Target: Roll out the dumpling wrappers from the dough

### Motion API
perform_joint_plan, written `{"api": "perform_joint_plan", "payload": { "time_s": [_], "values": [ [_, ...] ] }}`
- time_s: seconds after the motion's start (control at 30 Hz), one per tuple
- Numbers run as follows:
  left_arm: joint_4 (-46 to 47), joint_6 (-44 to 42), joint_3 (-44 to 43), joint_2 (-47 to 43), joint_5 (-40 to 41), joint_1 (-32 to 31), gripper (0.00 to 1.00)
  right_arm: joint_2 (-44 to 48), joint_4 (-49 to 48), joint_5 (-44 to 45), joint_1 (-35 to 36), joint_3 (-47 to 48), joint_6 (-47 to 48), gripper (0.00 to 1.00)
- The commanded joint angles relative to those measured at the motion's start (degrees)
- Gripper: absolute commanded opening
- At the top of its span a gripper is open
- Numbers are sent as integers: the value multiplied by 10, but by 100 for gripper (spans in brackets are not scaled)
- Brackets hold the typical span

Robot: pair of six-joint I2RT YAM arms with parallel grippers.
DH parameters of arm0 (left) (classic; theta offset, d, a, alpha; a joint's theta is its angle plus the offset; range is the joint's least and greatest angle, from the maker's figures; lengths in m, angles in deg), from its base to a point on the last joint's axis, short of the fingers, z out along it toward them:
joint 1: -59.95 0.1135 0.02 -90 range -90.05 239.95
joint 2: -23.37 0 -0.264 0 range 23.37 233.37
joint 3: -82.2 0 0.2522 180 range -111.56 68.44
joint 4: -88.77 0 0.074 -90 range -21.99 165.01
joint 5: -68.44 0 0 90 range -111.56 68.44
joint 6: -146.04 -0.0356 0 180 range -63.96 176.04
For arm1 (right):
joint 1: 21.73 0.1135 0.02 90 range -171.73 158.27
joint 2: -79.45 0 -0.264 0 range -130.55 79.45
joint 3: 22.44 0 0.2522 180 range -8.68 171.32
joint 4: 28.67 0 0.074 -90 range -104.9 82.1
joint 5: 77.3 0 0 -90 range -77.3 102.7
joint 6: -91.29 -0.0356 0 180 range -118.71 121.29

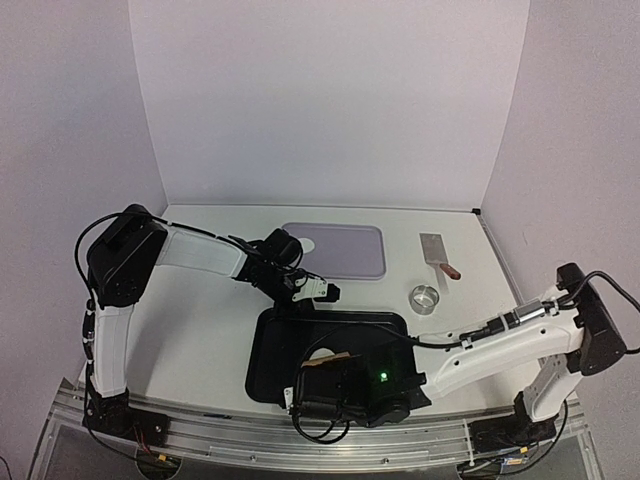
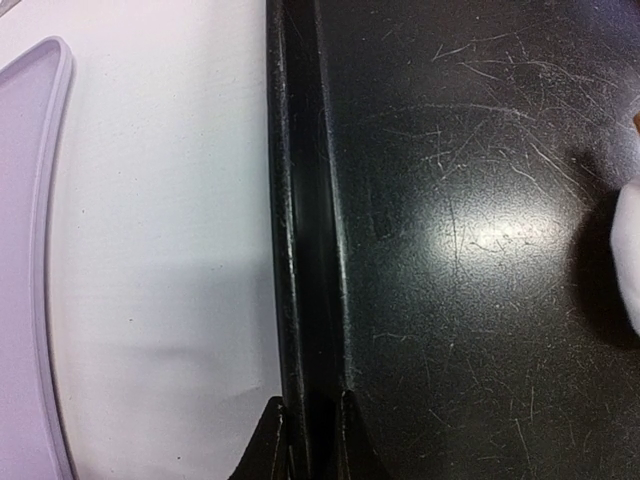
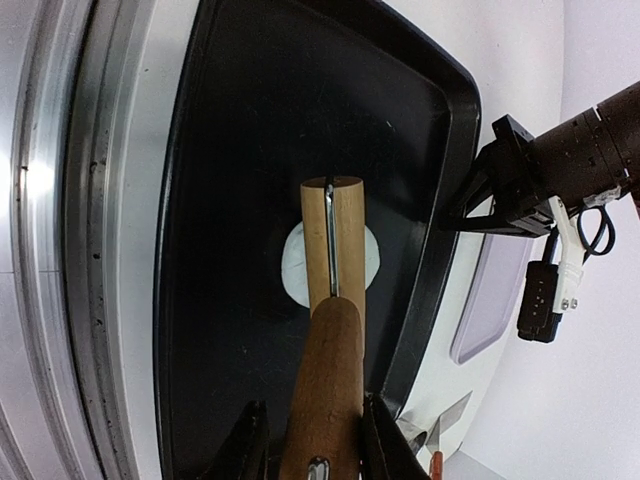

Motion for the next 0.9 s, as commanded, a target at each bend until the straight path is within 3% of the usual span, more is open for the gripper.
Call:
{"api": "perform_joint_plan", "payload": {
  "time_s": [0.0,0.13,0.4,0.67,0.87],
  "values": [
    [21,-70,-2,21,85,12,0,-54,60,-117,-37,-6,8,0],
    [21,-69,-5,23,85,13,0,-79,46,-121,-46,5,35,0],
    [21,-65,-14,26,81,16,0,-42,88,-139,28,-25,-70,0],
    [16,-65,-13,24,82,16,0,-78,69,-139,-17,9,5,0],
    [17,-61,-18,26,81,17,0,-45,97,-160,36,-15,-86,0]
  ]
}}
